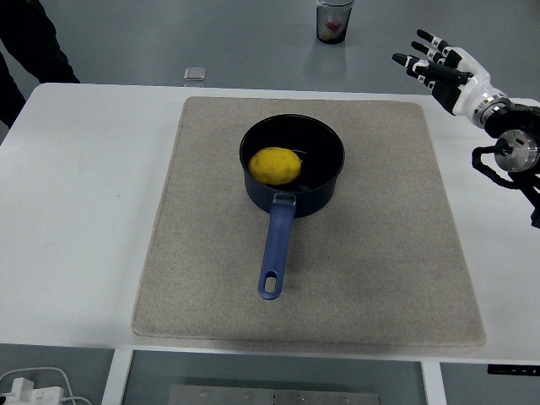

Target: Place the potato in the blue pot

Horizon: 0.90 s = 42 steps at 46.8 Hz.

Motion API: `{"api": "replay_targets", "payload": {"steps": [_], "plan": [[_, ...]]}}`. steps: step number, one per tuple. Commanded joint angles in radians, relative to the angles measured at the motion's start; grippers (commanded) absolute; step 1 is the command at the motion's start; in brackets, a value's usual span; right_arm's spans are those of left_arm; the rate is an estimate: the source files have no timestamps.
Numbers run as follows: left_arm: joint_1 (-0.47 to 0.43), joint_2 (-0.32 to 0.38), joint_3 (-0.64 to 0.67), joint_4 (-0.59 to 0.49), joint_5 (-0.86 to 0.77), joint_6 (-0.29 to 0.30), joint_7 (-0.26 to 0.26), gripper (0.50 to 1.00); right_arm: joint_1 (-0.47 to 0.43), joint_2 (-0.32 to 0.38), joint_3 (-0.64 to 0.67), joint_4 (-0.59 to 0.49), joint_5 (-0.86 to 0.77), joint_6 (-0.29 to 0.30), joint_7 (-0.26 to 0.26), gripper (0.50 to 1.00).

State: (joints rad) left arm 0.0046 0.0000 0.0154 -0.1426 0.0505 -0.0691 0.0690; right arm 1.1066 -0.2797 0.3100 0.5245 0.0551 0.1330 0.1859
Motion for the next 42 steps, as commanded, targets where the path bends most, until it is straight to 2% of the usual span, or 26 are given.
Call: {"api": "replay_targets", "payload": {"steps": [1,11,28,42], "plan": [[0.0,0.0,0.0,0.0,0.0,0.0,0.0,0.996,-0.013,0.008,0.03,-0.001,0.0,-0.01,0.0,0.958],[0.0,0.0,0.0,-0.002,0.0,0.0,0.0,0.996,-0.037,0.039,0.104,-0.009,0.0,-0.055,-0.026,0.958],[0.0,0.0,0.0,-0.002,0.0,0.0,0.0,0.996,-0.064,0.059,0.176,-0.029,0.035,-0.07,-0.028,0.958],[0.0,0.0,-0.002,-0.002,0.0,0.0,0.0,0.996,-0.068,0.076,0.182,-0.041,0.095,-0.127,-0.017,0.958]]}}
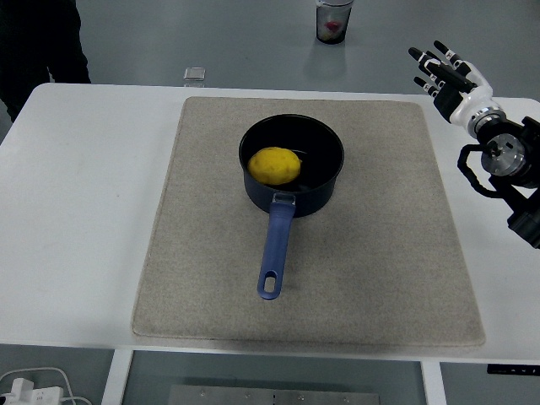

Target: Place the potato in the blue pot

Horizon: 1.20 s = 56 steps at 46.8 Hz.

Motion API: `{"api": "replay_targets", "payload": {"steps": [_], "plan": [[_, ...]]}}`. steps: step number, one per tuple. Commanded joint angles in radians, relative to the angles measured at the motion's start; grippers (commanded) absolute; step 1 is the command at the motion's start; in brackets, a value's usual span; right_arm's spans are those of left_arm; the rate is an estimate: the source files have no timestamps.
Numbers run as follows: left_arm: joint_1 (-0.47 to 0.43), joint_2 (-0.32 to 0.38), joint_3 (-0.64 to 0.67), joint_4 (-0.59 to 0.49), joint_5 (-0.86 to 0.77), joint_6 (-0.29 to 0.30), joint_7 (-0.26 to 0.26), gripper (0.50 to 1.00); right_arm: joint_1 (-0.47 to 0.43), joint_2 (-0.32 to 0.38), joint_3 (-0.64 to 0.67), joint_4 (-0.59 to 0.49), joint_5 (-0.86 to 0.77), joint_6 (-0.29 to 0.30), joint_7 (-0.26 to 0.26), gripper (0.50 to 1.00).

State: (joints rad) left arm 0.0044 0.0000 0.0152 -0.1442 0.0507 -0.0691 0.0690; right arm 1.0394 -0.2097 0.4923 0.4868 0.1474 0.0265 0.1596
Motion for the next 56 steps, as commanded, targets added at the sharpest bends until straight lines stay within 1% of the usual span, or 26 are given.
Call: {"api": "replay_targets", "payload": {"steps": [1,6,23,36,45,49,56], "plan": [[0.0,0.0,0.0,0.0,0.0,0.0,0.0,0.996,-0.001,0.009,0.0,-0.005,0.003,-0.028,0.012,0.958],[0.0,0.0,0.0,0.0,0.0,0.0,0.0,0.996,-0.001,0.012,0.002,-0.014,0.003,-0.037,0.014,0.958],[0.0,0.0,0.0,0.0,0.0,0.0,0.0,0.996,0.001,0.012,0.017,-0.013,0.001,-0.033,0.015,0.958],[0.0,0.0,0.0,0.0,0.0,0.0,0.0,0.996,-0.001,0.042,0.014,-0.013,-0.011,-0.031,0.015,0.958],[0.0,0.0,-0.001,0.002,0.0,0.0,0.0,0.996,-0.001,0.047,0.014,-0.013,-0.014,-0.033,0.015,0.958],[0.0,0.0,-0.001,0.002,0.0,0.0,0.0,0.996,-0.001,0.049,0.012,-0.014,-0.016,-0.036,0.031,0.958],[0.0,0.0,0.0,0.002,0.0,0.0,0.0,0.996,-0.001,0.05,0.012,-0.014,-0.016,-0.036,0.034,0.958]]}}
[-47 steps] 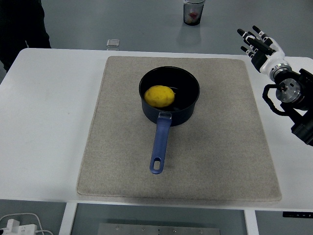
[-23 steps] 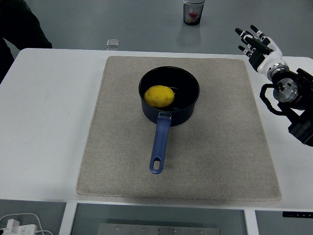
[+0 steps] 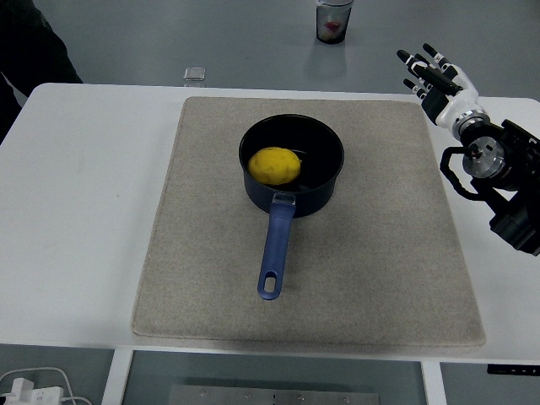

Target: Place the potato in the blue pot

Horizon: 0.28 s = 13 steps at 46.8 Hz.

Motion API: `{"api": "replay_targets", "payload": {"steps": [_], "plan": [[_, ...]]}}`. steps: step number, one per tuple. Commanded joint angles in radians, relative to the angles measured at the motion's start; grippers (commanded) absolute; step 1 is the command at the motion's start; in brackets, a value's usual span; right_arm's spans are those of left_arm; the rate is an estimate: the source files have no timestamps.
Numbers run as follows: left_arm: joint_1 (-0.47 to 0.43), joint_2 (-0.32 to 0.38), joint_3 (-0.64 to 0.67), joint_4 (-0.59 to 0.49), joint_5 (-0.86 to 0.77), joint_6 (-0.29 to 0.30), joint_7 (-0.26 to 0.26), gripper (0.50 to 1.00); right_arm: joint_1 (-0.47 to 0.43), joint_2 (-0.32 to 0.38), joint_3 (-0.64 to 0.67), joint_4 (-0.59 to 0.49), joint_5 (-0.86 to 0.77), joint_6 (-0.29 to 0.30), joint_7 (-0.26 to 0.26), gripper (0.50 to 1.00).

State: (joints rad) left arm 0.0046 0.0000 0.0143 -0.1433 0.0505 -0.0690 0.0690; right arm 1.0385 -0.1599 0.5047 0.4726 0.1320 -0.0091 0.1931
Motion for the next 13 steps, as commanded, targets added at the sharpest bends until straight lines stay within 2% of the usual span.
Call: {"api": "replay_targets", "payload": {"steps": [1,13], "plan": [[0.0,0.0,0.0,0.001,0.0,0.0,0.0,0.996,0.0,0.002,0.0,0.0,0.0,0.0,0.002,0.958],[0.0,0.0,-0.001,0.001,0.0,0.0,0.0,0.996,-0.003,0.008,0.0,0.001,-0.002,0.0,0.003,0.958]]}}
